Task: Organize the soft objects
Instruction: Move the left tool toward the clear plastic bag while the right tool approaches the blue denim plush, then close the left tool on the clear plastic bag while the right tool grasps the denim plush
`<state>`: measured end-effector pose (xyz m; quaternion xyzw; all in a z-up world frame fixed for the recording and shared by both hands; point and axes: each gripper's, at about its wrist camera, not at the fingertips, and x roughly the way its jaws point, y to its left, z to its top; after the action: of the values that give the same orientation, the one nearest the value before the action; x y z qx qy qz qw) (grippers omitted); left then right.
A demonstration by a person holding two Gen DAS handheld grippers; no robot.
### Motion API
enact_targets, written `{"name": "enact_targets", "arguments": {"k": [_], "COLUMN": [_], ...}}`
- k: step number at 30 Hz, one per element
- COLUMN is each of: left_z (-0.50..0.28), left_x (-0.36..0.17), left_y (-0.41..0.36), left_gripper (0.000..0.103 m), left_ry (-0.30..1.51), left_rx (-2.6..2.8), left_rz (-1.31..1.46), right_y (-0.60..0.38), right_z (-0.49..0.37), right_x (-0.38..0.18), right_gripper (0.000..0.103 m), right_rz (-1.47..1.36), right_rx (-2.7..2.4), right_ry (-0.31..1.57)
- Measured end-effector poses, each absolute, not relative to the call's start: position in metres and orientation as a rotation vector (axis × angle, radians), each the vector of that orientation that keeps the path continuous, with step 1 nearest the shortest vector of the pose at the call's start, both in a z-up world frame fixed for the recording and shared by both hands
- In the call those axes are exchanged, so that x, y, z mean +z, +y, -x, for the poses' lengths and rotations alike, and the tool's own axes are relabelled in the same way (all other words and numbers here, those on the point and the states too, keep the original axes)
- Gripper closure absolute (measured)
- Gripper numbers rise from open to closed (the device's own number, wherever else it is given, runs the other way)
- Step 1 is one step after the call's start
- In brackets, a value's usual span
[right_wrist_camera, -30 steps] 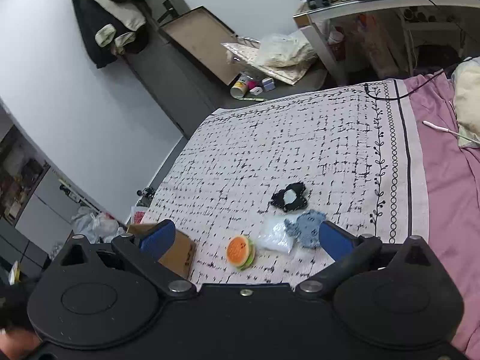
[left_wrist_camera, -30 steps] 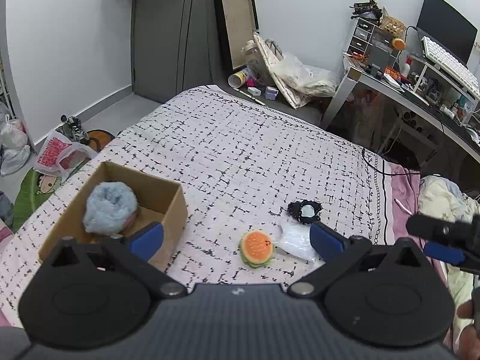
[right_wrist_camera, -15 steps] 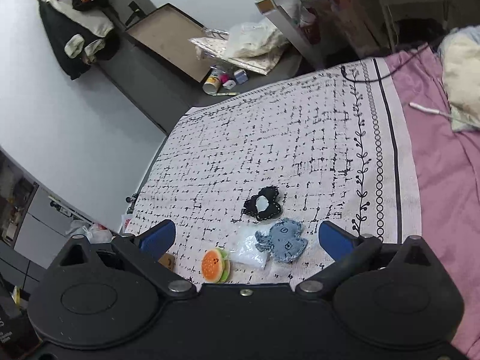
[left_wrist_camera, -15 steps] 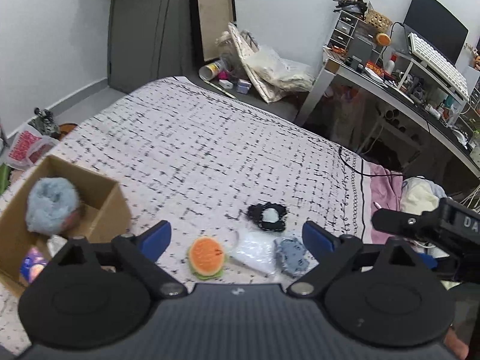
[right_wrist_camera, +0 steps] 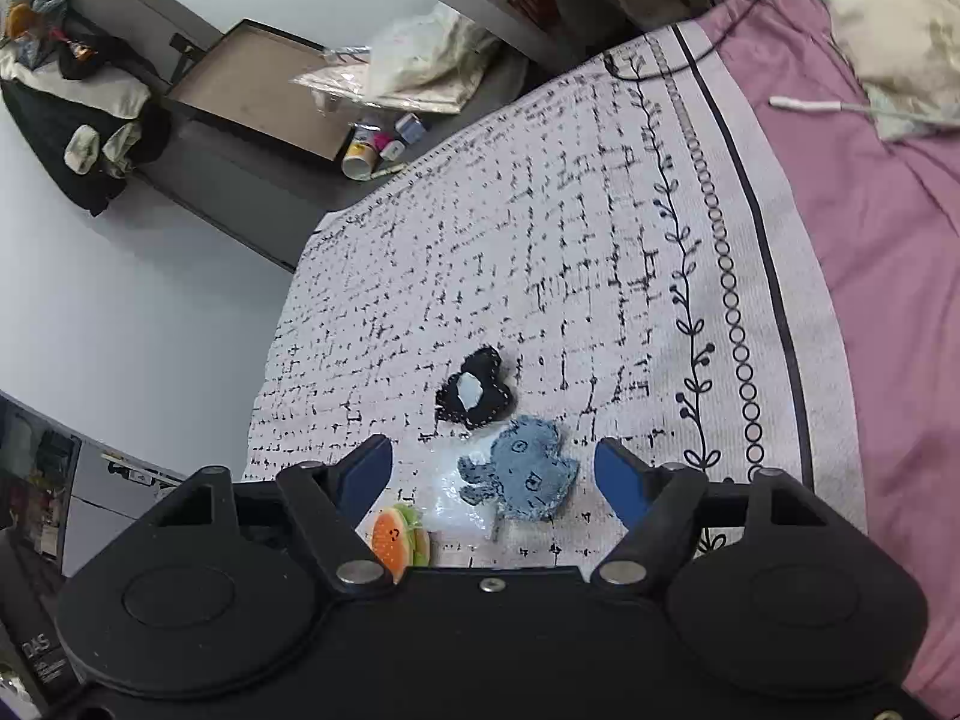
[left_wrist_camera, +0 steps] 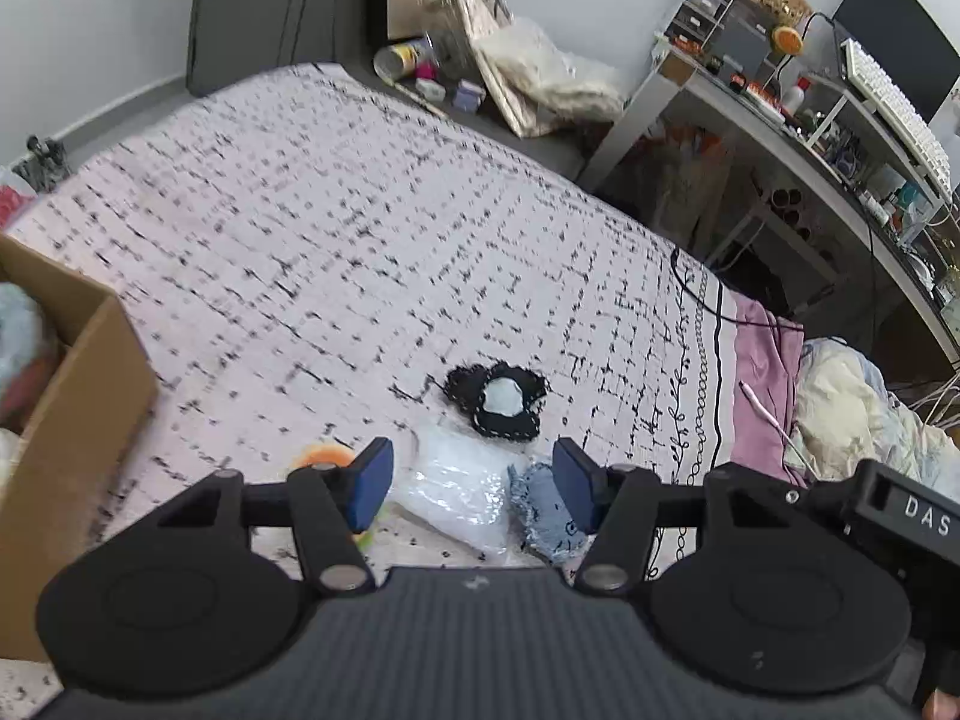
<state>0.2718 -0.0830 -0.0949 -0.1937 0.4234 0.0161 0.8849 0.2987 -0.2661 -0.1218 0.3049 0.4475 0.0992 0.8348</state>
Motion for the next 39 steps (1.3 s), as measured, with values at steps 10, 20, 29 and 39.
{"name": "enact_targets", "arguments": {"k": [10,20,29,39], "left_z": [-0.307,-0.330,-0.335,-0.327], "left_x": [-0.132,-0.168,-0.182,-0.173], "left_y": [-0.086,-0.085,-0.076,-0.073], "left_gripper": [0.046,0.043,0.059,0.070], "left_ry": [0.960,1.037,1.052,1.063], "left_rx": [0.020,0.089,0.063,0.032], "left_rz": [0.451,0.455,0.552,0.585], "right_y": [-0.262,-0.250,-0.238,-0.221], "right_z": [-0.310,-0.327,-0.335,-0.344], "right_x": [-0.143,-0.169,-0.179,-0.193], "right_gripper": [0.033,0.037,0.037,0.046], "right_rz": [-0.646,-0.601,-0.550,-0.454], "right_rx": [0.177,0.166,0.162,0.137], "right_ry": [0.998,1.073,1.097,1.113]}}
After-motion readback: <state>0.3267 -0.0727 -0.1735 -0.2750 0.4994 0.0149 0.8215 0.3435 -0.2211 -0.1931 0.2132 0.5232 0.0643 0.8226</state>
